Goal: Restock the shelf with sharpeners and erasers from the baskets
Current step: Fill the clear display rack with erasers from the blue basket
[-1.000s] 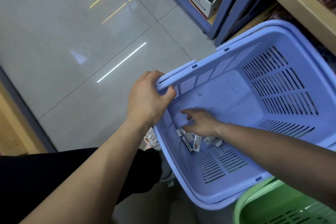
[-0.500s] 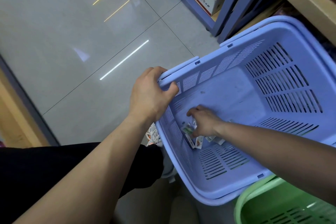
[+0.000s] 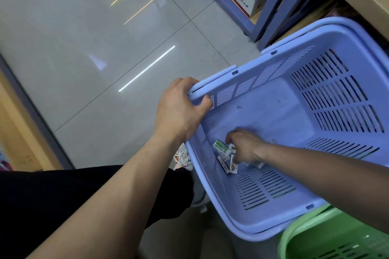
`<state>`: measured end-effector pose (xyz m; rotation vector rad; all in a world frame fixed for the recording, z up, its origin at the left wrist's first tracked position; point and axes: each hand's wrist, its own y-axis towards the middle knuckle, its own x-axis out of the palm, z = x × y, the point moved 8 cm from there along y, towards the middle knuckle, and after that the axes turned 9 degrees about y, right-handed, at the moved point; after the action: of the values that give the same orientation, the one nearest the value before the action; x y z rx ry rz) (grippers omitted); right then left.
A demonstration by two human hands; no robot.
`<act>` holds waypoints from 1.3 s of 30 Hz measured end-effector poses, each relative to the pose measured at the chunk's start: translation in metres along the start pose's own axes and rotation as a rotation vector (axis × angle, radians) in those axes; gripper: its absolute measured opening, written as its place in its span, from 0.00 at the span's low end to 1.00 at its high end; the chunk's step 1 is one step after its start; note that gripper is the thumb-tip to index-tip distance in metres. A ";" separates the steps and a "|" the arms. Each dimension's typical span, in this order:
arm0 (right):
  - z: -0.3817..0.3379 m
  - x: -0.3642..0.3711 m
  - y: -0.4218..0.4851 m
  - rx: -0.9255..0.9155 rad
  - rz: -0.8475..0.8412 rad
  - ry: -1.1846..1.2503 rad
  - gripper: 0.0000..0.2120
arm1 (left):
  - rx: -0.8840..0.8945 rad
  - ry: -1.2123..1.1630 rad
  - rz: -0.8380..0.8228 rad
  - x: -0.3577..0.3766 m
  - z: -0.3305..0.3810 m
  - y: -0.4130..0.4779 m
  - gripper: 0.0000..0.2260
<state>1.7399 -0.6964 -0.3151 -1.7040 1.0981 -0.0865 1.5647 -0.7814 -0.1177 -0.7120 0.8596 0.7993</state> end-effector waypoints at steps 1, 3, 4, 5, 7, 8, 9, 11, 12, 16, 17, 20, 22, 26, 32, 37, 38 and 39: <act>0.002 0.003 -0.001 -0.026 -0.015 -0.010 0.33 | -0.004 -0.007 0.000 0.000 -0.001 0.000 0.05; 0.007 0.007 -0.003 -0.068 -0.031 0.022 0.34 | -0.003 -0.015 -0.007 0.001 -0.001 0.000 0.06; 0.007 0.008 -0.003 -0.079 -0.038 0.041 0.35 | -0.003 -0.013 -0.009 0.001 -0.001 0.000 0.06; 0.007 0.008 -0.003 -0.080 -0.048 0.059 0.35 | -0.005 -0.012 -0.009 0.001 -0.001 0.000 0.06; 0.006 0.006 -0.003 -0.078 -0.057 0.075 0.35 | -0.004 -0.019 -0.012 0.001 -0.001 0.000 0.06; 0.006 0.004 -0.003 -0.083 -0.055 0.070 0.34 | -0.004 -0.021 -0.012 0.001 -0.001 0.000 0.06; 0.006 0.003 -0.002 -0.088 -0.054 0.067 0.33 | -0.004 -0.022 -0.013 0.001 -0.001 0.000 0.06; 0.008 0.003 -0.004 -0.097 -0.052 0.069 0.32 | -0.005 -0.021 -0.014 0.001 -0.001 0.000 0.05; 0.008 0.004 -0.005 -0.109 -0.044 0.062 0.31 | -0.006 -0.021 -0.014 0.001 -0.001 0.000 0.05; 0.008 0.009 -0.006 -0.125 0.005 0.034 0.26 | -0.005 -0.023 -0.018 0.002 -0.001 0.000 0.04; 0.010 0.010 -0.006 -0.104 0.000 0.049 0.26 | -0.006 -0.025 -0.020 0.002 -0.001 0.000 0.04; 0.017 0.009 -0.005 -0.040 -0.045 0.088 0.19 | -0.010 -0.032 -0.023 0.001 -0.001 0.000 0.04; 0.015 0.007 -0.003 -0.046 -0.067 0.106 0.18 | -0.010 -0.033 -0.026 0.001 0.000 0.000 0.04; 0.006 0.013 -0.006 -0.077 -0.103 0.138 0.17 | -0.010 -0.029 -0.023 0.001 -0.001 -0.001 0.04; 0.008 0.020 -0.006 -0.018 -0.111 0.091 0.13 | -0.010 -0.015 -0.017 0.001 -0.001 -0.001 0.05; 0.007 0.021 -0.012 0.026 -0.171 0.113 0.14 | -0.015 -0.023 -0.014 0.001 -0.002 0.000 0.05; 0.004 0.021 -0.014 0.020 -0.172 0.113 0.14 | -0.017 -0.024 -0.013 0.001 -0.002 0.000 0.05; 0.003 0.021 -0.014 0.018 -0.179 0.116 0.14 | -0.018 -0.023 -0.013 0.001 -0.002 0.000 0.05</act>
<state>1.7620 -0.7085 -0.3147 -1.7959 1.0235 -0.3107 1.5647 -0.7829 -0.1198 -0.7223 0.8277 0.8033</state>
